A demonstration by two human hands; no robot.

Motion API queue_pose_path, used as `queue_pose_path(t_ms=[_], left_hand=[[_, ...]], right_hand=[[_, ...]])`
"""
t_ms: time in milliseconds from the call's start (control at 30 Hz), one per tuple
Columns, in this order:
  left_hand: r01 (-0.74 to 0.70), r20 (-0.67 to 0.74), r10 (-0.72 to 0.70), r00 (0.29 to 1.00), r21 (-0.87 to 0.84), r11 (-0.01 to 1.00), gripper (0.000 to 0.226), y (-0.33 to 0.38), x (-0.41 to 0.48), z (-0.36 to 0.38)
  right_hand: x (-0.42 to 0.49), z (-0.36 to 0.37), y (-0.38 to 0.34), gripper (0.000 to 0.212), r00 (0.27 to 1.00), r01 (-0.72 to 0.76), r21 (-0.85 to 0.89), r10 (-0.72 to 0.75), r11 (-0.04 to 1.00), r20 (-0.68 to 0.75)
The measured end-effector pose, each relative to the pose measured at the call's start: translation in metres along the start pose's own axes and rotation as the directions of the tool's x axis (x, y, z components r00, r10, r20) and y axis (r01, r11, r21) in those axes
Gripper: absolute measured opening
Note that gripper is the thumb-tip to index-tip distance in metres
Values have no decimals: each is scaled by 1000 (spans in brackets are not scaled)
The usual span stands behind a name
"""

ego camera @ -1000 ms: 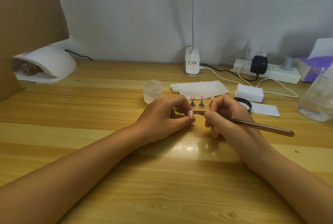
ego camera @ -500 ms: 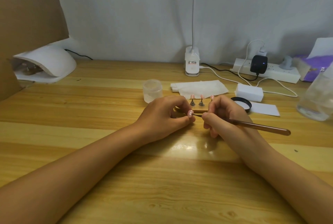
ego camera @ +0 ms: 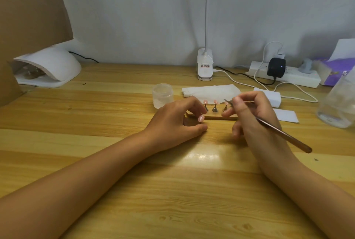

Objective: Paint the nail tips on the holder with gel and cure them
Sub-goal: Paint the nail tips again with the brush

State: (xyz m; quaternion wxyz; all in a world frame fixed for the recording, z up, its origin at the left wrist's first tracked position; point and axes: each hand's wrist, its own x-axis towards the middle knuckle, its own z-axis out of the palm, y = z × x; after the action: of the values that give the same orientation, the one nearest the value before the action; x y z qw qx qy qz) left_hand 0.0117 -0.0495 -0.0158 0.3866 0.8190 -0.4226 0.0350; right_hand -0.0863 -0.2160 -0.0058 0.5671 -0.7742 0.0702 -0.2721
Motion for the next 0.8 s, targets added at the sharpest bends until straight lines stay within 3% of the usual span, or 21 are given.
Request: queue_pose_path(t_ms=[100,233,367,533,667,800], left_hand=[[-29,-16,29,999,-4,1000,31,2,0,-1],[-37,-32,36,999,-38,999,31,4,-1,-2],[-43,-34,41,999,-54,998,33,6,-1,-2],[-74,-94,73,993,0,997,35,6,-2,-2],[-118,-274,147,950,120,986,40,7,-3,-2],[-24,-557,77,827,101,995,42,6,-1,-7]], right_hand=[[1,-4,0,18,995,47,6,-47,999,-92],[5,-12,6,9,973,161,-158,-184,974,-141],[12,-25,11,41,951,183,-347,-255,920,-176],[18,-27,20,66,989,-23,-602,-71,798,-131],[19,-27,20,59,995,-91,-636,47,766,-86],[19,-29,20,50,994,-105,-642,69,759,-81]])
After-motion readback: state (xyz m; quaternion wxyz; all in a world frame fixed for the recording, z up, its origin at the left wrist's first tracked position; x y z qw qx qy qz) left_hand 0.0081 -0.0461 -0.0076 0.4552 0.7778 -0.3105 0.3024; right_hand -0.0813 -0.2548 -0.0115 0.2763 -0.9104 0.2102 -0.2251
